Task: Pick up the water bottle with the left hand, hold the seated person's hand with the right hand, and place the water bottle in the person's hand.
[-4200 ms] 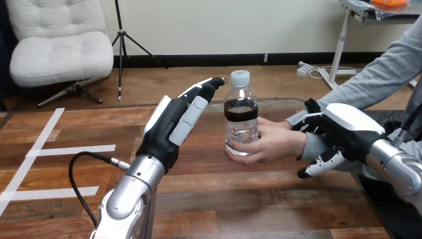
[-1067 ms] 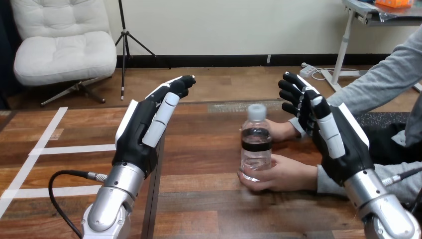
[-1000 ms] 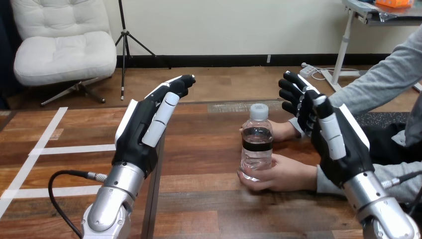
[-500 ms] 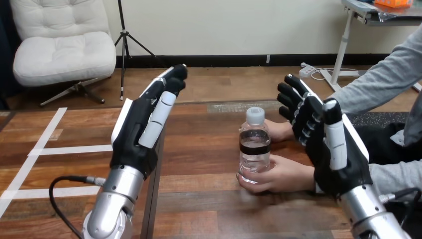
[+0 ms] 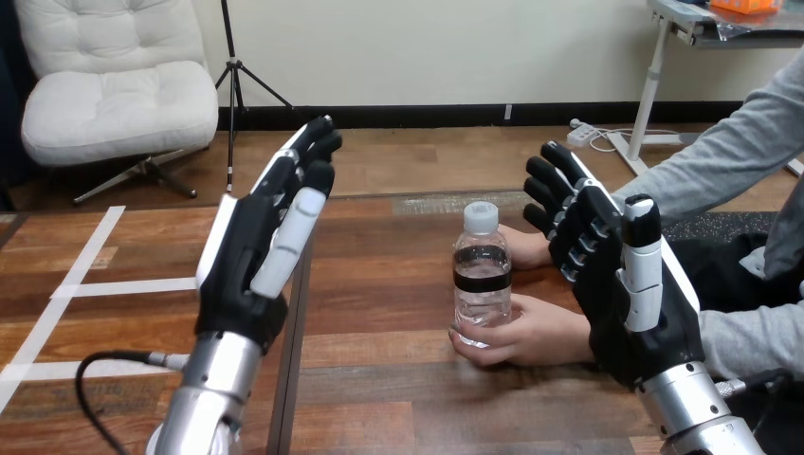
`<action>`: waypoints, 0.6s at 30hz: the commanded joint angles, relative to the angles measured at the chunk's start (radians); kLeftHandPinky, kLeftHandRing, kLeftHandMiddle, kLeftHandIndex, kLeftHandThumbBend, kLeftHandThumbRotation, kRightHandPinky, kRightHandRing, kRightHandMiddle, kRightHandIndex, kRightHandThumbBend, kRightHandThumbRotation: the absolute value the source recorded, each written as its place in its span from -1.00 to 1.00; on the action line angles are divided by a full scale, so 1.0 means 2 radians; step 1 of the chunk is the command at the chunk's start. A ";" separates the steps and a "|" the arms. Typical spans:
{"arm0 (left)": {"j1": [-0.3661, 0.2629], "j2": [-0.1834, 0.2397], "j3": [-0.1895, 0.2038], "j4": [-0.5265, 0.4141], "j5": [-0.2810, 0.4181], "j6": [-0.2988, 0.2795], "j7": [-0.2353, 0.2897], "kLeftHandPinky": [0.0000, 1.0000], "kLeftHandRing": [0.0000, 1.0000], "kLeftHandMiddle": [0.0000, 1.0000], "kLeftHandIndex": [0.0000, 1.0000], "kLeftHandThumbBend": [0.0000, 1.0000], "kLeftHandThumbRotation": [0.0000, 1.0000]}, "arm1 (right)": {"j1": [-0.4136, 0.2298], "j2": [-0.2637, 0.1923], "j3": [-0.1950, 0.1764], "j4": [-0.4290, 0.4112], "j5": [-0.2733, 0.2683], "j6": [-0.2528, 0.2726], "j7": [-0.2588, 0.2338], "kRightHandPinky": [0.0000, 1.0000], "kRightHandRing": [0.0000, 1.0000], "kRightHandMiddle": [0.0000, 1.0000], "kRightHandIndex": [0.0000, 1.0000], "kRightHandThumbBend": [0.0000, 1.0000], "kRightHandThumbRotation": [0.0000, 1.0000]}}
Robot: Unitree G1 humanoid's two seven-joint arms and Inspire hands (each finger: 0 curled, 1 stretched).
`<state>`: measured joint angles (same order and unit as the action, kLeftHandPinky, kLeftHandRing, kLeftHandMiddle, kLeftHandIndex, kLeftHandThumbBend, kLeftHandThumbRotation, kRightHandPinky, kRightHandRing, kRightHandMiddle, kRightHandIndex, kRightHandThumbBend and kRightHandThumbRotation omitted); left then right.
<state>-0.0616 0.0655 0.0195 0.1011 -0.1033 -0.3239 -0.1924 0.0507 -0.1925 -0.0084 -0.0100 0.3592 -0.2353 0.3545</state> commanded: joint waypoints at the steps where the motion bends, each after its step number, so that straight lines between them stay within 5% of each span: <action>1: 0.014 0.011 0.009 -0.030 0.008 -0.023 0.002 0.99 0.86 0.77 0.73 0.29 0.62 | -0.011 0.006 -0.004 -0.038 0.006 0.000 0.007 1.00 0.99 0.96 0.95 0.84 1.00; 18: 0.063 0.005 0.024 -0.079 -0.031 -0.011 0.001 1.00 0.85 0.80 0.71 0.30 0.72 | -0.019 0.010 -0.014 -0.026 0.009 -0.001 0.017 1.00 1.00 0.97 0.95 0.82 1.00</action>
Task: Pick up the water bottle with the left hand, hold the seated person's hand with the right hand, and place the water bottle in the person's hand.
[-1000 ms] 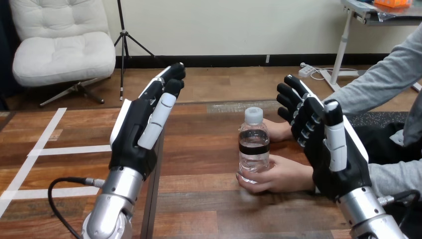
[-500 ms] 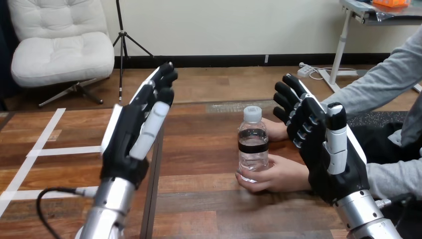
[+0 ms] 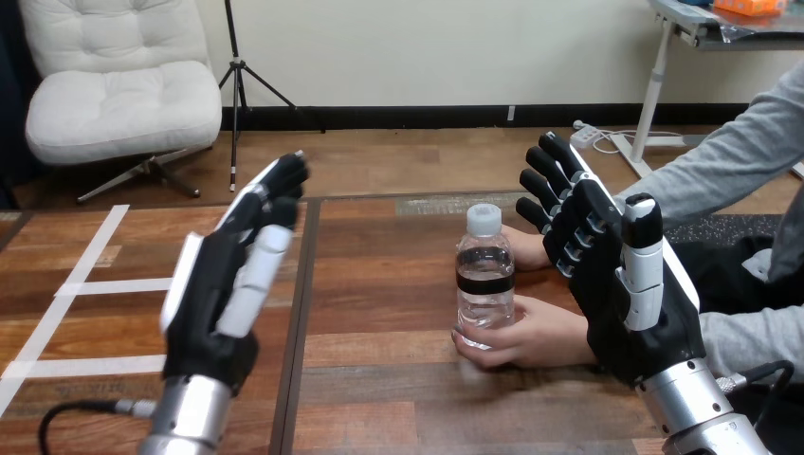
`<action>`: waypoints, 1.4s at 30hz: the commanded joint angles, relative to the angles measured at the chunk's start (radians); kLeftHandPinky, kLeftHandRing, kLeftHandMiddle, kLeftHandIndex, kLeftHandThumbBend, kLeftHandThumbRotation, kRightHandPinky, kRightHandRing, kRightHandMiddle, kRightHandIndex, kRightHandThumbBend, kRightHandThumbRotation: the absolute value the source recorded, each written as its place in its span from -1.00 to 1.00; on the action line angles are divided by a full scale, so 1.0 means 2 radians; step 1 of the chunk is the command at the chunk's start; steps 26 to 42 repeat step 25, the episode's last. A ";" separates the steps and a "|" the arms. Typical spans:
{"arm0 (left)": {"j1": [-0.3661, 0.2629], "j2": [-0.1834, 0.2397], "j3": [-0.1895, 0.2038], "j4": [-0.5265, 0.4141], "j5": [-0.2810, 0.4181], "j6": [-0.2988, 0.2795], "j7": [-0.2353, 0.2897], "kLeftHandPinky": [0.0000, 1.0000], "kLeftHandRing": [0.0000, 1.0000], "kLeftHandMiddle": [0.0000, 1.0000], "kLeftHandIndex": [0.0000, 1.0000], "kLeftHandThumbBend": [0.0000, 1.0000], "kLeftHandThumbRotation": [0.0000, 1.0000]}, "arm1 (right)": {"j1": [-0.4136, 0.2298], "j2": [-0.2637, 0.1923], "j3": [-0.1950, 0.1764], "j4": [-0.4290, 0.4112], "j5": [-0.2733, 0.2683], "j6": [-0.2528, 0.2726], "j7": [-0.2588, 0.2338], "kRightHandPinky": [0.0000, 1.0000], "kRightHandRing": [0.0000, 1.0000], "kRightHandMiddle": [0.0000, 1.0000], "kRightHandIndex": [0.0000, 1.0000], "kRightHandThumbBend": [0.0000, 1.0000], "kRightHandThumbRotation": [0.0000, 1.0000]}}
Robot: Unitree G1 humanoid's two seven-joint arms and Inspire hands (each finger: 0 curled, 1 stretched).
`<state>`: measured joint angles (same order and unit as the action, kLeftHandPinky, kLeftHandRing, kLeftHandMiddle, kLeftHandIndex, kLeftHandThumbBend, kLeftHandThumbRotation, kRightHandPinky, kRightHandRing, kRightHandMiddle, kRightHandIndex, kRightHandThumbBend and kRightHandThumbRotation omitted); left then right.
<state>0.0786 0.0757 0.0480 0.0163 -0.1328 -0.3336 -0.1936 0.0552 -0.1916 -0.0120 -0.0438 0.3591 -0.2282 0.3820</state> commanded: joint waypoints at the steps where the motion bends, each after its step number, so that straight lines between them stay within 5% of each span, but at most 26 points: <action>1: -0.005 -0.002 0.011 -0.037 -0.019 -0.007 0.002 1.00 0.86 0.81 0.71 0.30 0.74 | -0.021 0.009 -0.012 -0.009 0.009 -0.004 0.003 1.00 1.00 0.96 0.94 0.81 1.00; 17: 0.013 -0.014 0.002 -0.058 -0.048 0.034 0.006 0.95 0.81 0.76 0.65 0.47 0.71 | -0.026 0.010 -0.013 0.002 0.020 -0.005 0.020 1.00 1.00 0.99 0.96 0.82 1.00; 25: 0.015 -0.020 -0.002 -0.057 -0.059 0.024 -0.002 0.99 0.82 0.76 0.66 0.33 0.81 | -0.028 0.013 -0.016 0.011 0.032 -0.017 0.041 1.00 1.00 1.00 0.98 0.79 1.00; 42: 0.015 -0.020 -0.002 -0.057 -0.059 0.024 -0.002 0.99 0.82 0.76 0.66 0.33 0.81 | -0.028 0.013 -0.016 0.011 0.032 -0.017 0.041 1.00 1.00 1.00 0.98 0.79 1.00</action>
